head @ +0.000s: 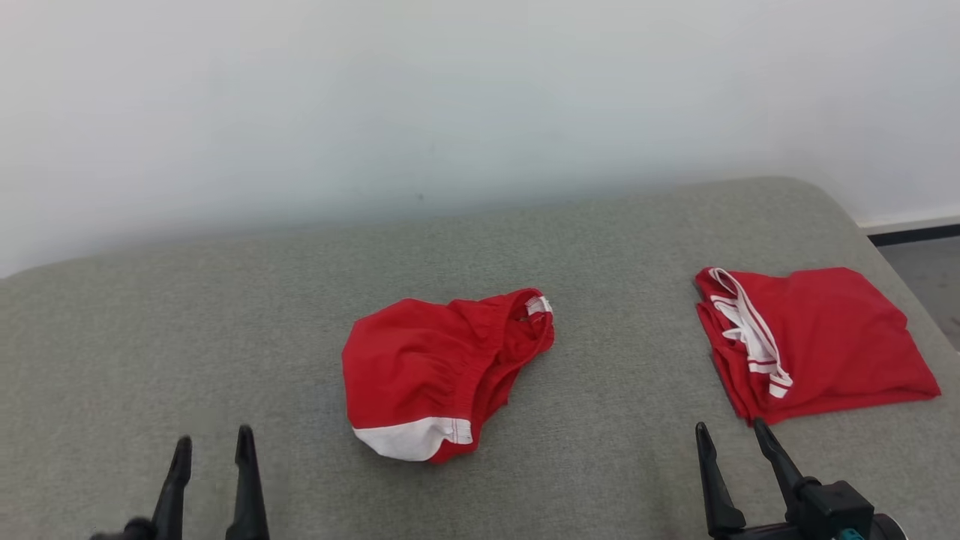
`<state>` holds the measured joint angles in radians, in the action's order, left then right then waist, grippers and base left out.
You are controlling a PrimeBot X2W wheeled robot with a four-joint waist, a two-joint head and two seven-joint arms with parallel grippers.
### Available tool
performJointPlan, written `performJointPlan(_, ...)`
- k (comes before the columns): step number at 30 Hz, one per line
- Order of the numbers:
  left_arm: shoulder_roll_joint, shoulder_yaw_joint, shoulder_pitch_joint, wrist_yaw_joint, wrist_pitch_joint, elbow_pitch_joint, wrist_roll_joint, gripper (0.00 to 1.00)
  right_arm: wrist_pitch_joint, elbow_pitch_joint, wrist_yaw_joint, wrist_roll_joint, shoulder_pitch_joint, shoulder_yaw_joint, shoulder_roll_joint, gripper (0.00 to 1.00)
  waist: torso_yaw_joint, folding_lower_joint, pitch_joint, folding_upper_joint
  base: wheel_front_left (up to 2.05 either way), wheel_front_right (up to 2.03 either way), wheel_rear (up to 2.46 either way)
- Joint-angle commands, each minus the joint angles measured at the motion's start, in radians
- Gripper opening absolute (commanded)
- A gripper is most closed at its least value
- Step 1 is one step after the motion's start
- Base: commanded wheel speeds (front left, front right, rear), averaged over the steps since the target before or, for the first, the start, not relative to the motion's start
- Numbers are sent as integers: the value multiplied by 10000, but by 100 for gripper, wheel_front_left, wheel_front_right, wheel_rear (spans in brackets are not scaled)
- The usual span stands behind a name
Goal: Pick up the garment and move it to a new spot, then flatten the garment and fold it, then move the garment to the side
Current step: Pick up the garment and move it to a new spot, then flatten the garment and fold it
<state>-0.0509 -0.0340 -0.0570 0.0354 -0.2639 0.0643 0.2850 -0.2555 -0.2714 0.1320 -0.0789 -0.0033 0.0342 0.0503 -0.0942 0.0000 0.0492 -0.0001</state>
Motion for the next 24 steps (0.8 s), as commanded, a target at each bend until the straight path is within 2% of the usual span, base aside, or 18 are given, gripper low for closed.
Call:
performJointPlan(1,-1,-106,-288,48,1,-201,-237,100,-19,-37,-28,-26,100,-53,-3,100,223,0,123,1,0,0,0)
performJointPlan(9,3,-412,-1097,252,0,-180,-611,100,-21,-311,-28,24,273,-69,-1,100,475,0,317,1,0,0,0)
performJointPlan(24,3,-411,-1375,117,-1,-193,-562,100,-56,-504,-28,-134,318,-25,-3,100,626,0,394,1,0,0,0)
